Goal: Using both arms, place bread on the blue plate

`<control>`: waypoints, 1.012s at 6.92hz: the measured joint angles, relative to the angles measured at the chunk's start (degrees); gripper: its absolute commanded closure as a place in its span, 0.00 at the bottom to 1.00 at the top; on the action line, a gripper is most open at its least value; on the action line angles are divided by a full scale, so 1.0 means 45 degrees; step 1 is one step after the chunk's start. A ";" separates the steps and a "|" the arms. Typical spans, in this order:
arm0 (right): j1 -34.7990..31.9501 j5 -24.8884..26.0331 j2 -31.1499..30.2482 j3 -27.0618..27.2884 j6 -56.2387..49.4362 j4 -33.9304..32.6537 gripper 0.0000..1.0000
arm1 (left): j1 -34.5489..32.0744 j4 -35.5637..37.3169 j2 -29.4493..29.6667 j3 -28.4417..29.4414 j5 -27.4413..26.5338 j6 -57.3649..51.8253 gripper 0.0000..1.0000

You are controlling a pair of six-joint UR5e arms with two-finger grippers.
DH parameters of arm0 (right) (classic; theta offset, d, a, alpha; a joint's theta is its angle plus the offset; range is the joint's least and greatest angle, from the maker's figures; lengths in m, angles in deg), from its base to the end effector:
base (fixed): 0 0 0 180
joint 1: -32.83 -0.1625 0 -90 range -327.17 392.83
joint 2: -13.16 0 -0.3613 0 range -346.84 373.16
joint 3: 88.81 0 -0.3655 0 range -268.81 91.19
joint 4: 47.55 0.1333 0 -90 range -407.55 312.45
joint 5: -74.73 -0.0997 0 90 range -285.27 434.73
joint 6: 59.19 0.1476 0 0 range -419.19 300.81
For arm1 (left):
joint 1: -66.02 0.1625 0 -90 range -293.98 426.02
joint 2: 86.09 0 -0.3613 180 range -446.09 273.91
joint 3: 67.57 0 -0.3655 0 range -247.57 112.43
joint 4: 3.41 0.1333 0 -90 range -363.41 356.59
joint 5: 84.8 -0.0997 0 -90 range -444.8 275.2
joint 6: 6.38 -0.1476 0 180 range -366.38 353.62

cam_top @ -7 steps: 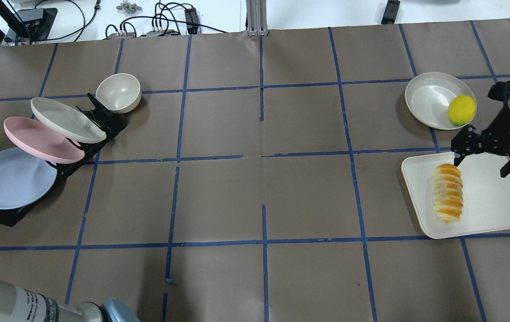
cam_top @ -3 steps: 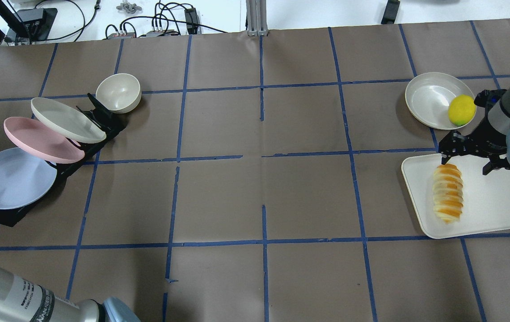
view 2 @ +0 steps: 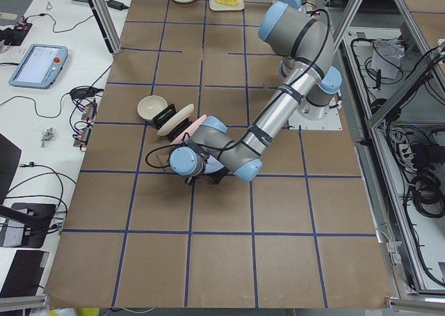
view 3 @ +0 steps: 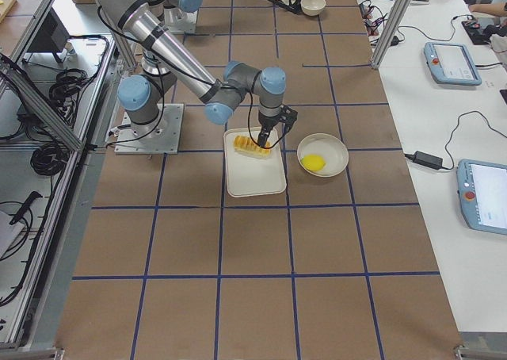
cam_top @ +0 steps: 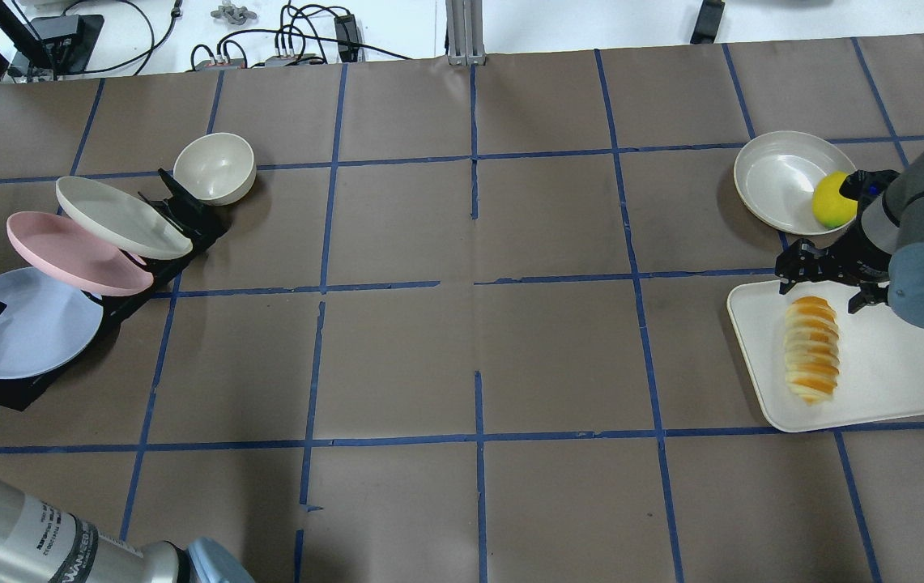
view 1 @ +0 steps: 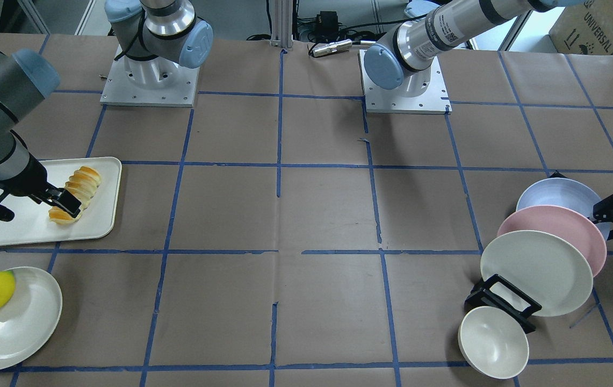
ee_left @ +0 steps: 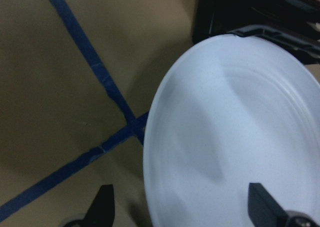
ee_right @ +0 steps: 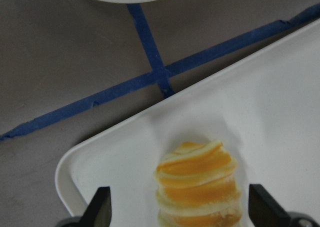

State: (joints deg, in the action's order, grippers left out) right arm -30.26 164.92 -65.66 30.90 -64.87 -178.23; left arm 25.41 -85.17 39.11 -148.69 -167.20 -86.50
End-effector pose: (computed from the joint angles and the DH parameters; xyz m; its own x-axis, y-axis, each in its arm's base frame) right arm -0.0832 -0.4574 0.1297 -0.9321 0.3621 0.0029 0.3621 0.9321 0.0040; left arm 0.3448 -0.4970 0.1257 -0.8163 0.4759 0.3273 0.4811 0.8738 -0.0706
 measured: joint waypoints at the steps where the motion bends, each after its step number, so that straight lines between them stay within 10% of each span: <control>1: -0.0001 -0.0010 0.0126 0.0109 -0.0031 -0.0251 0.05 | 0.0000 0.0016 0.0001 0.0000 0.0032 -0.0003 0.95; 4: 0.0021 0.0159 0.0187 0.0783 -0.0194 -0.0532 0.09 | -0.0196 -0.0079 -0.0351 0.0584 -0.0095 0.0504 0.95; 6: 0.0064 0.0188 0.0194 0.0882 -0.0415 -0.0578 0.69 | -0.0215 -0.0235 -0.0824 0.1125 -0.0095 0.0619 0.95; 7: 0.0069 0.0179 0.0203 0.0938 -0.0444 -0.0585 0.79 | -0.0223 -0.0403 -0.1235 0.1192 -0.0093 0.0657 0.95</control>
State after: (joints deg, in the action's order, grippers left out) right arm -29.95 165.72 -64.75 35.12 -66.86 -180.86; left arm 24.41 -86.98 33.55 -143.32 -167.62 -83.54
